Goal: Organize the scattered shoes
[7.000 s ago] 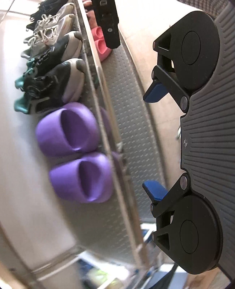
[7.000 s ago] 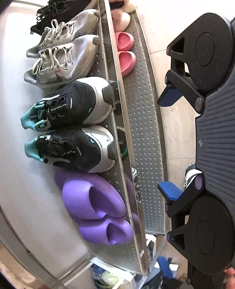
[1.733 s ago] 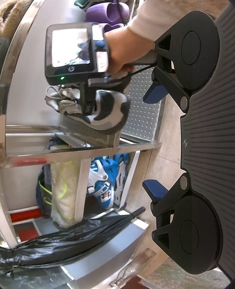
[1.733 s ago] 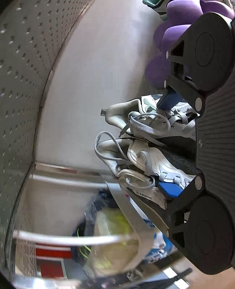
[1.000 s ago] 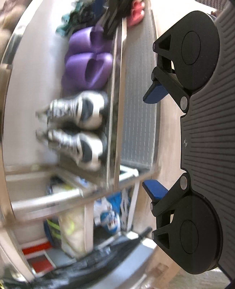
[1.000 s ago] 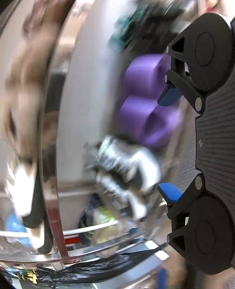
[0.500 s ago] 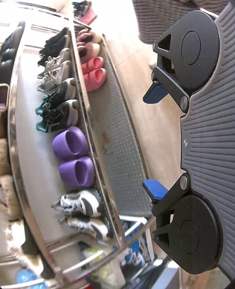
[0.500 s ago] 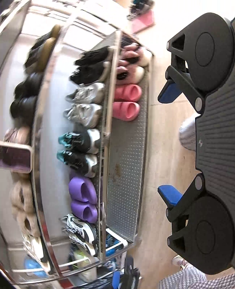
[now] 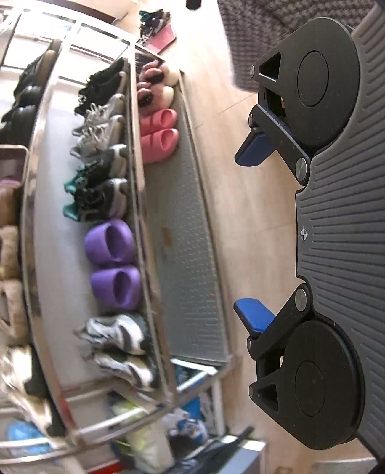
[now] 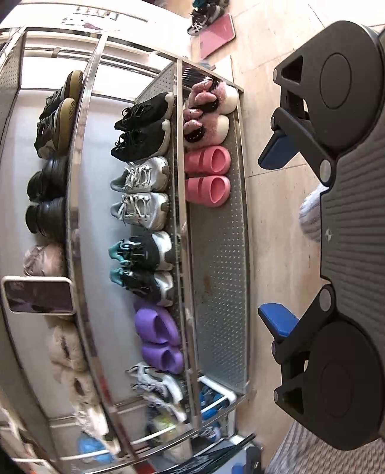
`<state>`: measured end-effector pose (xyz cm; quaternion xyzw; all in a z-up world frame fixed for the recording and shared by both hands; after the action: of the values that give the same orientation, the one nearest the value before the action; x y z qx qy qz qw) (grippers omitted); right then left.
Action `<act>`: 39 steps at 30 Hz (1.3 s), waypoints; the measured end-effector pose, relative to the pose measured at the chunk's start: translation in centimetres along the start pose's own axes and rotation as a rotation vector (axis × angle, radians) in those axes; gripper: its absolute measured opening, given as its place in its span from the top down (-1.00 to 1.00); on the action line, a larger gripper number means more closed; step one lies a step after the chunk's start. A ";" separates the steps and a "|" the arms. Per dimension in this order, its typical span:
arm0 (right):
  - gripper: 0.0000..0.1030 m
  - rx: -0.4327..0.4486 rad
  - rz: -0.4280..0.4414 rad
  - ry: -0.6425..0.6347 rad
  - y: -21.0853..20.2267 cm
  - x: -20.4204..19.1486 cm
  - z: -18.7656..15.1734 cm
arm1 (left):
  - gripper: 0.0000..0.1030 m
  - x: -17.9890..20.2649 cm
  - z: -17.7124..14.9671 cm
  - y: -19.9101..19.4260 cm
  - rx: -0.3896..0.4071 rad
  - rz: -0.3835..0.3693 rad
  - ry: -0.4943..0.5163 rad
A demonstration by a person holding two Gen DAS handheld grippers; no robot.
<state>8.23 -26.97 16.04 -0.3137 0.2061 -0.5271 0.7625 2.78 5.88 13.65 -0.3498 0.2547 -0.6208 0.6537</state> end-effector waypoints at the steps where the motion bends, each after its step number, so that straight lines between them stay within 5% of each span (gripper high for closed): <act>1: -0.96 0.008 -0.014 -0.006 0.0 0.4 0.4 | -0.92 0.5 0.5 0.6 0.005 0.011 0.020; 5: -0.97 -0.017 -0.089 -0.076 1.9 1.0 0.7 | -0.92 0.6 1.0 3.0 -0.062 0.063 -0.007; 9: -0.92 -0.050 -0.122 -0.108 3.7 0.1 0.7 | -0.92 0.2 0.3 2.4 -0.065 0.016 -0.069; 14: -0.91 -0.050 -0.096 -0.034 3.9 0.0 0.8 | -0.93 0.0 0.1 2.0 -0.095 0.078 0.005; 39: -0.91 -0.048 -0.179 -0.158 4.1 -3.1 1.6 | -0.95 -0.8 0.0 1.6 -0.015 0.045 -0.019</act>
<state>10.89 -22.60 14.34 -0.3896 0.1292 -0.5616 0.7184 3.68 6.67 12.35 -0.3548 0.2611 -0.6008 0.6671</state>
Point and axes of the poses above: each gripper's, at about its wrist camera, not at the fingertips, and y roughly the way its jaws point, x to its right, z to its top, the point moved 3 cm from there along y, roughly the way its jaws point, and after that the axes turned 10 degrees about -y, right-handed, at the moved point
